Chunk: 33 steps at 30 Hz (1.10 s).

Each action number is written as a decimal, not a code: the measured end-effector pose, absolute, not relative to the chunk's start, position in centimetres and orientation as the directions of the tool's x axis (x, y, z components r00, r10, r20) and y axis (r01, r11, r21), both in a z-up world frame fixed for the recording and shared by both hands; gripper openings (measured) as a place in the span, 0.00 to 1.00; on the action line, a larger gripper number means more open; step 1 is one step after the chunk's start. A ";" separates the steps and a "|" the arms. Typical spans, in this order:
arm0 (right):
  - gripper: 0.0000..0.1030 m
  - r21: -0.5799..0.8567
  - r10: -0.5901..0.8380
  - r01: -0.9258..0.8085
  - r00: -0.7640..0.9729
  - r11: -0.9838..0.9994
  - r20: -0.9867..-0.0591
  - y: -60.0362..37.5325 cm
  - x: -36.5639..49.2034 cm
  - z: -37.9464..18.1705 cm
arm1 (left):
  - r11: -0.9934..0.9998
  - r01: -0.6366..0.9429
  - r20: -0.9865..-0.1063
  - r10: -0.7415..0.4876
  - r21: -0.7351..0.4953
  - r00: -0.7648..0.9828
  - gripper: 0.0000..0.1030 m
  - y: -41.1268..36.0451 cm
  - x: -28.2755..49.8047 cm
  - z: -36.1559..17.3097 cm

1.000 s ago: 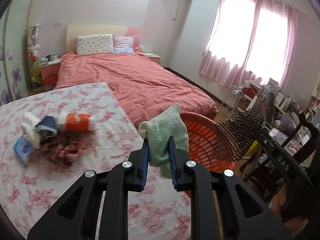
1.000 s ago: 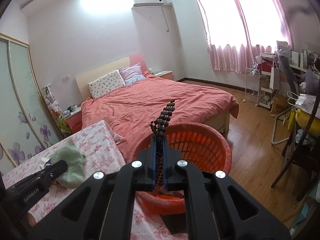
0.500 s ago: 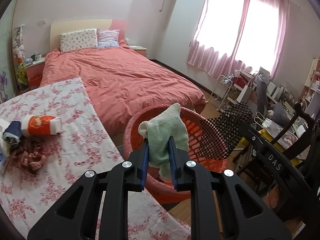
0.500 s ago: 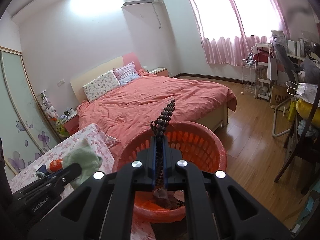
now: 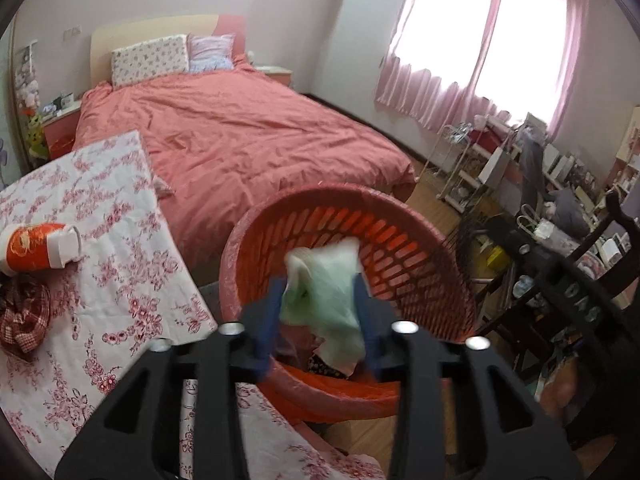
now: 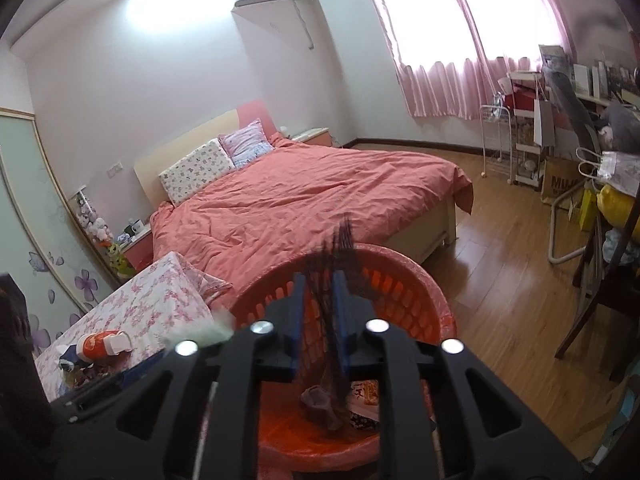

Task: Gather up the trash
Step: 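Carry the mesh pad and green sock over the orange basket and release them, then return both tools to the bed and grasp the brown plaid scrunchie with the right tool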

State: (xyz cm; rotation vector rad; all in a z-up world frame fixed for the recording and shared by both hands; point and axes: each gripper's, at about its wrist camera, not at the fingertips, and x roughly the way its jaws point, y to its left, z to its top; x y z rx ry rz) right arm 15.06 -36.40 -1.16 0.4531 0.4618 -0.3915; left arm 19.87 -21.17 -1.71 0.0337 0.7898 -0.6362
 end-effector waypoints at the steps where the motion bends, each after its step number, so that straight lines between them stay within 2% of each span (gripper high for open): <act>1: 0.27 0.321 -0.260 0.459 0.823 0.828 -0.506 -36.5 14.9 -1.3 | 0.818 0.539 -0.675 -0.515 -0.201 0.529 0.48 -21.1 19.9 -1.9; 6: 0.39 0.283 -0.292 0.483 0.805 0.829 -0.516 -36.2 14.2 -1.9 | 0.847 0.502 -0.703 -0.463 -0.172 0.540 0.51 -19.6 19.8 -2.6; 8: 0.42 0.272 -0.297 0.486 0.800 0.830 -0.521 -36.0 14.0 -1.9 | 0.859 0.490 -0.705 -0.439 -0.148 0.557 0.59 -18.8 19.5 -2.5; 12: 0.47 0.248 -0.300 0.481 0.796 0.841 -0.525 -34.8 13.8 -1.7 | 0.881 0.467 -0.698 -0.384 -0.081 0.604 0.64 -16.6 19.0 -2.3; 29: 0.48 0.196 -0.174 0.334 0.811 0.922 -0.559 -26.5 15.8 -0.7 | 0.963 0.268 -0.712 -0.196 -0.012 0.674 0.64 -4.2 19.3 -2.8; 33: 0.48 0.183 -0.123 0.272 0.812 0.945 -0.570 -23.5 16.9 -0.5 | 0.982 0.188 -0.712 -0.137 -0.007 0.689 0.69 -0.4 19.7 -3.0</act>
